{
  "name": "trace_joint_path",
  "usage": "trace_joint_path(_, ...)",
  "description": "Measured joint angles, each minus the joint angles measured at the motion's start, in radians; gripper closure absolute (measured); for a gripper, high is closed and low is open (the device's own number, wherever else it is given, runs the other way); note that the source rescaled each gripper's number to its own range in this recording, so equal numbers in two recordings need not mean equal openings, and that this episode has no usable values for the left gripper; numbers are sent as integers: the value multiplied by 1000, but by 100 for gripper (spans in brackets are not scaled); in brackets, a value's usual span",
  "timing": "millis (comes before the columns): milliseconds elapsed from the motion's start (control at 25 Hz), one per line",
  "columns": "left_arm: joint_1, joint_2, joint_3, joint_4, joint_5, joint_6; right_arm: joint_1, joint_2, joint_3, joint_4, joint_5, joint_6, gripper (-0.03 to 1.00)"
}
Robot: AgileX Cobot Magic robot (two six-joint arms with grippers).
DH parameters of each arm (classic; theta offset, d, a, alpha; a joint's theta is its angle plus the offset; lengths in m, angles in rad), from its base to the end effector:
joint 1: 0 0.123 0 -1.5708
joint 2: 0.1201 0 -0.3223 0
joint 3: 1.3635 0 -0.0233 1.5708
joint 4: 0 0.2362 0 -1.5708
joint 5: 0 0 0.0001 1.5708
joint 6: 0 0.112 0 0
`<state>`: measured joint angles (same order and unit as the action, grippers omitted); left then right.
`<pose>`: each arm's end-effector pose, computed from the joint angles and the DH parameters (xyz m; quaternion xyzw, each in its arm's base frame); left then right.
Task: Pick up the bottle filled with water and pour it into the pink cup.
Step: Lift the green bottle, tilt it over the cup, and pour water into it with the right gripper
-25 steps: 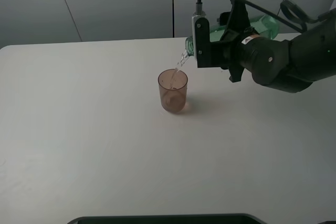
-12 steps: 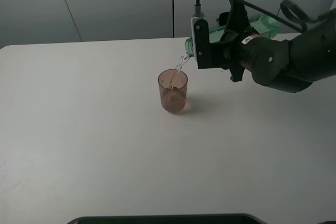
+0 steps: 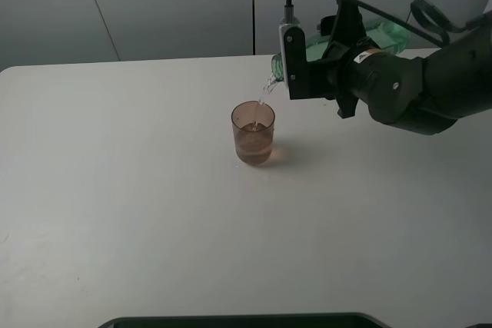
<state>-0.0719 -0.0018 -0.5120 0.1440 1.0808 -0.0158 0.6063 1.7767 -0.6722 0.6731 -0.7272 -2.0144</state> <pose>-0.0386 0.0170 0.2629 0.0199 0.8524 0.0491 0.5201 0.3064 0.1560 0.1990 -0.6467 0.5128 -0.3869 0.4113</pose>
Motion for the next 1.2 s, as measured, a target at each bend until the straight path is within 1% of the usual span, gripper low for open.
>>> trace_joint_path(160,0,0,0,0,0,0,0,0,0,4,0,-16,97)
trace_joint_path(1040,0,0,0,0,0,0,0,0,0,6,-8,-29,97)
trace_joint_path(1200,0,0,0,0,0,0,0,0,0,6,-9,21,97)
